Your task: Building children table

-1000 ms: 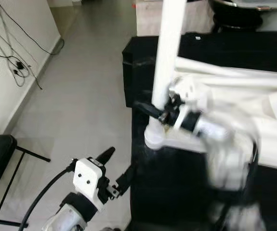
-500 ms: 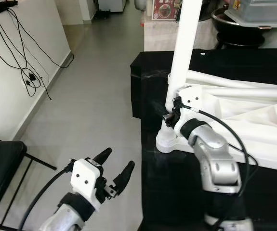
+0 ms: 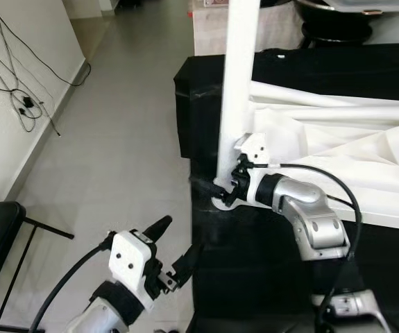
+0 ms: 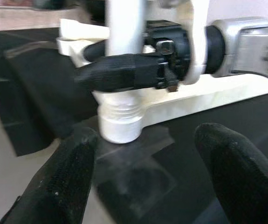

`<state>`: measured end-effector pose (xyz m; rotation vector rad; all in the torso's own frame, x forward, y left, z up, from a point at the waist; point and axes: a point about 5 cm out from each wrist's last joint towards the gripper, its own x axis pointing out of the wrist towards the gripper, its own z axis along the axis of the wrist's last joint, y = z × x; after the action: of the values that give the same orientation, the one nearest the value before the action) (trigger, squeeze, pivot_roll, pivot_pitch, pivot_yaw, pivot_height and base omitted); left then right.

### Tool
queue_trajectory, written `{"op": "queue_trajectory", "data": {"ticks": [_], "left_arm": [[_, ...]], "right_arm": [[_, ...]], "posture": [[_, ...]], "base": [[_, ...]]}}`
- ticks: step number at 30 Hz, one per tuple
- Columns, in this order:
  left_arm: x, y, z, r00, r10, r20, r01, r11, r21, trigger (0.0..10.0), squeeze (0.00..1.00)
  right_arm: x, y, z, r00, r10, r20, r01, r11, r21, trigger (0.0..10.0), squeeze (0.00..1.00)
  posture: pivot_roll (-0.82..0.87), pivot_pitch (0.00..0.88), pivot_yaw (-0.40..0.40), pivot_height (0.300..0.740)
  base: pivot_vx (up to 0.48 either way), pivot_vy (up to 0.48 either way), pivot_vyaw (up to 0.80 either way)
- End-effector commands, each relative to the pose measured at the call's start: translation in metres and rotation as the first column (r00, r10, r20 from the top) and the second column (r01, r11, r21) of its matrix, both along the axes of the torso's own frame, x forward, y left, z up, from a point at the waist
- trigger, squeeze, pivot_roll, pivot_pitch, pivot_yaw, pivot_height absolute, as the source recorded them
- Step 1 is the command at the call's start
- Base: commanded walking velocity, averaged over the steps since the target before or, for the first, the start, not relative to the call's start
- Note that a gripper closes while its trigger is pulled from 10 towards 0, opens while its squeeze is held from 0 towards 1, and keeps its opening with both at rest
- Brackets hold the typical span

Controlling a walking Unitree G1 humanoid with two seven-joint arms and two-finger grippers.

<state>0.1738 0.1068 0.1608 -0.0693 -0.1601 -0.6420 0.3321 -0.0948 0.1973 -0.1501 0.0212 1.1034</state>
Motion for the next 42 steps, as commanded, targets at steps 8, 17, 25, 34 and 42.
{"op": "queue_trajectory", "data": {"ticks": [8,17,25,34,42], "left_arm": [[-0.006,-0.001,-0.002,0.999,-0.028,-0.032,0.028,1.000,-0.001,10.0,0.00],[-0.006,-0.002,-0.002,0.999,-0.024,-0.027,0.024,1.000,-0.006,10.0,0.00],[-0.005,-0.004,-0.002,0.999,-0.026,-0.028,0.026,1.000,-0.013,10.0,0.00],[-0.003,-0.001,-0.001,1.000,-0.013,-0.020,0.013,1.000,-0.007,10.0,0.00],[0.001,0.001,-0.003,1.000,-0.012,-0.020,0.012,1.000,-0.002,10.0,0.00]], "right_arm": [[0.008,0.005,0.006,0.957,0.287,-0.037,-0.288,0.958,-0.014,10.0,0.00],[0.015,0.003,0.017,0.938,0.347,-0.014,-0.346,0.938,0.026,0.0,0.00],[0.017,-0.004,0.012,0.998,0.066,-0.017,-0.064,0.995,0.078,0.0,0.00],[-0.037,-0.008,-0.032,0.731,-0.681,-0.047,0.682,0.730,0.024,0.0,0.00],[-0.030,0.005,-0.029,0.779,-0.626,-0.033,0.627,0.778,0.036,0.0,0.00]], "posture": [[0.02,0.189,0.048,0.740],[0.00,0.197,0.046,0.740],[0.00,0.196,0.030,0.740],[-0.02,0.196,0.043,0.740],[-0.02,0.183,0.043,0.740]], "base": [[0.000,0.000,0.00],[0.000,0.000,0.00],[0.000,0.000,0.00],[0.000,0.000,0.00],[0.000,0.000,0.00]]}}
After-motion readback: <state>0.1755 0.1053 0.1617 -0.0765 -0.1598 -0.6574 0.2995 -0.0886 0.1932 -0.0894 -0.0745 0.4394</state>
